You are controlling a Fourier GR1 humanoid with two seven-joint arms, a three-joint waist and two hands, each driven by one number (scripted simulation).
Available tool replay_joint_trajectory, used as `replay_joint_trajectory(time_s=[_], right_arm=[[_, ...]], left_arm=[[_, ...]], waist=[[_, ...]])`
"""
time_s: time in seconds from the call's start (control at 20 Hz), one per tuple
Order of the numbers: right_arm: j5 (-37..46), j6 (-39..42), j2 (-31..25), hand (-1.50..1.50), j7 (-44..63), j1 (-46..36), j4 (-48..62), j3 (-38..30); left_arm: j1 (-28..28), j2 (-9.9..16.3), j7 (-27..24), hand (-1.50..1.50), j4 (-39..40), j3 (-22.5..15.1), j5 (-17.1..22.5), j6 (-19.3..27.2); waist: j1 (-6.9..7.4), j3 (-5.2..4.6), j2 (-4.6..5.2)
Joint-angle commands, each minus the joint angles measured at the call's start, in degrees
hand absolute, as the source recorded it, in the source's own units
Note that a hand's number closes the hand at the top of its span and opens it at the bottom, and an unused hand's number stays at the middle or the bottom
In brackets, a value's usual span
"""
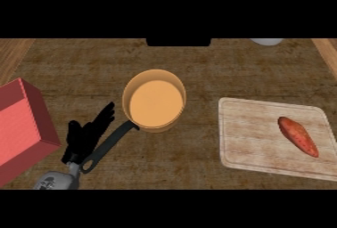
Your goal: Pick the sweet potato from the cutting board and place it in the pot
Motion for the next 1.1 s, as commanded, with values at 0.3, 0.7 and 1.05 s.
replay_joint_trajectory(time_s=[0.3,0.7,1.05], right_arm=[[14.66,7.55,2.81,-1.5,4.26,-5.63,6.29,12.6],[33.0,5.02,7.45,-1.5,-12.63,-11.01,22.94,13.19],[36.87,3.14,8.97,-1.5,-22.96,-14.47,35.3,13.3]], left_arm=[[-0.02,-1.77,0.29,0.0,-0.61,-0.87,-1.81,-0.06],[-0.7,-0.37,-2.18,0.0,3.12,3.54,-0.72,-5.06],[-1.01,-2.52,0.59,0.0,0.74,2.83,-3.43,-2.63]], waist=[[1.22,0.15,0.28],[0.5,0.13,0.17],[0.44,0.14,0.12]])
